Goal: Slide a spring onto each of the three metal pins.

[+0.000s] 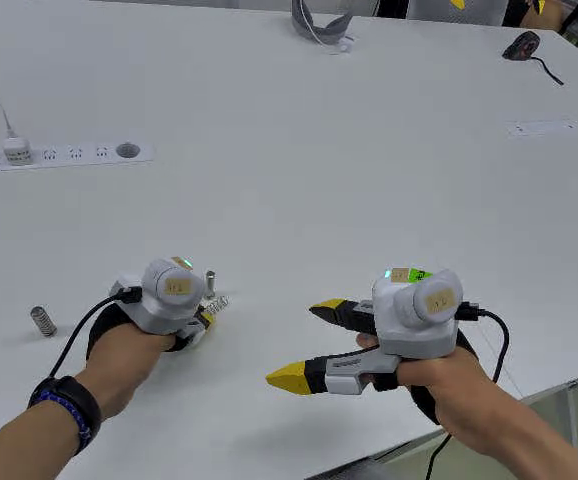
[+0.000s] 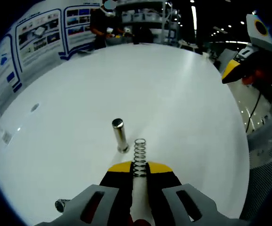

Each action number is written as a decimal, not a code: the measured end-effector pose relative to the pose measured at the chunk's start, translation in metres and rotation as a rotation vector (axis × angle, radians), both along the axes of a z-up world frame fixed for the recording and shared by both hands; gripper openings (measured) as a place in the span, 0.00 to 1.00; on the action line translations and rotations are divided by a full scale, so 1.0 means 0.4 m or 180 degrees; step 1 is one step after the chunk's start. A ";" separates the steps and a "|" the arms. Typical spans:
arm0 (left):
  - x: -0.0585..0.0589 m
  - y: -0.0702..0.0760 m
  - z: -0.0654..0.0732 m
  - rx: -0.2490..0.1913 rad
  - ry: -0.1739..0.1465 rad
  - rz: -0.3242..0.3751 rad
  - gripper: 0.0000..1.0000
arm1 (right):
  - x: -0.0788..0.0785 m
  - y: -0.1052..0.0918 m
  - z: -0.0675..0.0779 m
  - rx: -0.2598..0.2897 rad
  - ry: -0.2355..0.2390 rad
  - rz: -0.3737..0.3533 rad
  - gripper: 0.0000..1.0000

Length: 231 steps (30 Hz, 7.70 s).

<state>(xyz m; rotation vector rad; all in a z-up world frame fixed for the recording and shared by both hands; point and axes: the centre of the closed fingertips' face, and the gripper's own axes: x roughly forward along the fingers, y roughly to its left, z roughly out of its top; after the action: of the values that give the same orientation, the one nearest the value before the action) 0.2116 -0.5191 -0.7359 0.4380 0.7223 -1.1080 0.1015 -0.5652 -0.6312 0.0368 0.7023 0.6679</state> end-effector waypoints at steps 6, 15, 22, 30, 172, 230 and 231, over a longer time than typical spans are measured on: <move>-0.015 0.007 0.001 -0.0029 0.0092 -0.0010 0.11 | 0.000 0.005 0.001 -0.0005 -0.0003 0.0011 0.76; -0.043 0.025 0.014 -0.0092 0.0137 0.0015 0.10 | -0.007 0.018 -0.005 -0.0018 0.0020 0.0051 0.76; -0.071 0.044 0.032 -0.0155 0.0158 0.0022 0.10 | -0.008 0.023 -0.008 -0.0004 0.0035 0.0055 0.76; -0.086 0.072 0.054 -0.0215 0.0156 0.0059 0.10 | -0.011 0.026 -0.010 0.0006 0.0046 0.0063 0.76; -0.240 0.120 0.407 -0.1012 -0.0225 -0.0763 0.09 | 0.033 0.284 0.190 -0.0631 -0.0012 0.2582 0.12; -0.137 0.218 0.366 -0.1031 -0.0240 -0.0222 0.38 | 0.104 0.087 0.134 -0.1310 -0.0008 0.2133 0.12; -0.136 0.225 0.361 -0.1011 -0.0245 -0.0203 0.39 | 0.106 0.085 0.132 -0.1325 -0.0010 0.2144 0.12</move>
<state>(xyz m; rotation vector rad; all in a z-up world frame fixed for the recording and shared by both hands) 0.1570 -0.4292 -0.5914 0.2325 0.4565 -1.2346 0.1437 -0.5313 -0.5785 -0.6076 0.8438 1.1471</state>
